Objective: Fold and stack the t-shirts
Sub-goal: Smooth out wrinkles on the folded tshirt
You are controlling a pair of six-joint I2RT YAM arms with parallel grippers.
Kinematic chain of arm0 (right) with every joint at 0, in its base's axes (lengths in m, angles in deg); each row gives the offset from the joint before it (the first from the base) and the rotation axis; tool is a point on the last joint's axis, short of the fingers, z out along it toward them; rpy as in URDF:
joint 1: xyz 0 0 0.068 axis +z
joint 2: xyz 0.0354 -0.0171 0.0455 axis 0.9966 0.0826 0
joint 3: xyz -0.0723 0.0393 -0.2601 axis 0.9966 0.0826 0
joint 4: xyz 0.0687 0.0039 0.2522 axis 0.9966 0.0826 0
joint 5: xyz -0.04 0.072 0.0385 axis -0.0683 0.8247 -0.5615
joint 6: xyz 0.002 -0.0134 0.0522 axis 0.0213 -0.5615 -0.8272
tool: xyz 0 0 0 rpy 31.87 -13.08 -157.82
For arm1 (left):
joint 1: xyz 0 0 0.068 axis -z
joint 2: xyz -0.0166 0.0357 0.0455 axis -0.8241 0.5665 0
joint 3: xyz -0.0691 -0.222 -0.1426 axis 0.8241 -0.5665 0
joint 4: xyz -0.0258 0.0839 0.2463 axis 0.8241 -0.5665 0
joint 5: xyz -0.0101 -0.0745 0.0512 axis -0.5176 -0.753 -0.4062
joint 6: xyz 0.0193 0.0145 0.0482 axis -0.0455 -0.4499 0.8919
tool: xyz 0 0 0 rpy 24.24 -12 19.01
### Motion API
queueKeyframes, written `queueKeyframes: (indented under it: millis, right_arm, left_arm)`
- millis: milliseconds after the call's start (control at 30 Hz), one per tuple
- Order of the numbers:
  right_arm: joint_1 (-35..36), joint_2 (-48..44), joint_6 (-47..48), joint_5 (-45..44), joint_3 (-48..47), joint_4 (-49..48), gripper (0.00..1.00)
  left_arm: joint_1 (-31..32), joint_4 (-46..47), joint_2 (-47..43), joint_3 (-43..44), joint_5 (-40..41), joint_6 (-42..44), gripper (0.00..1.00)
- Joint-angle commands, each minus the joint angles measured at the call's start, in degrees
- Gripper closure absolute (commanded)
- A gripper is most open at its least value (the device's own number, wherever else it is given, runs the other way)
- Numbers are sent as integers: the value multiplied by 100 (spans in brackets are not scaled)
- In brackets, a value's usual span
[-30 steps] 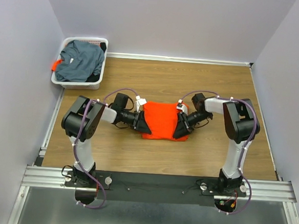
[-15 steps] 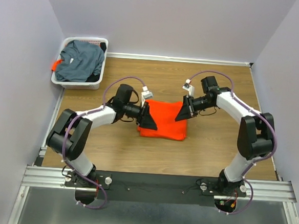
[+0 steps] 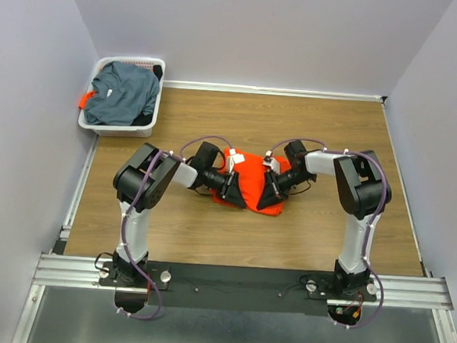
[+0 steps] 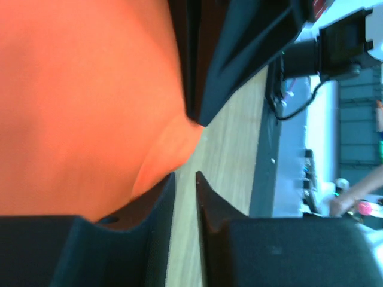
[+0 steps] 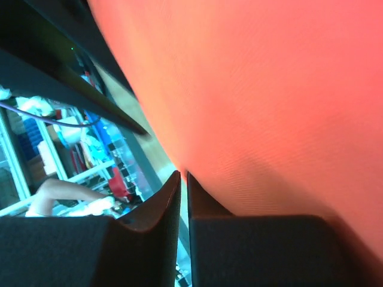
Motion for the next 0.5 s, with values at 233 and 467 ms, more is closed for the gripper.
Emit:
queueKeyframes:
  millis: [233,467]
  right_arm:
    - [-129,-955,1238,-570,-49,810,76]
    - [-190,-676,896,-199,-1216,775,41]
  left_arm:
    - [-348,-882,-1443,-390,-294,1252,53]
    - [-401,-689,-1411,1023,-130,708,39]
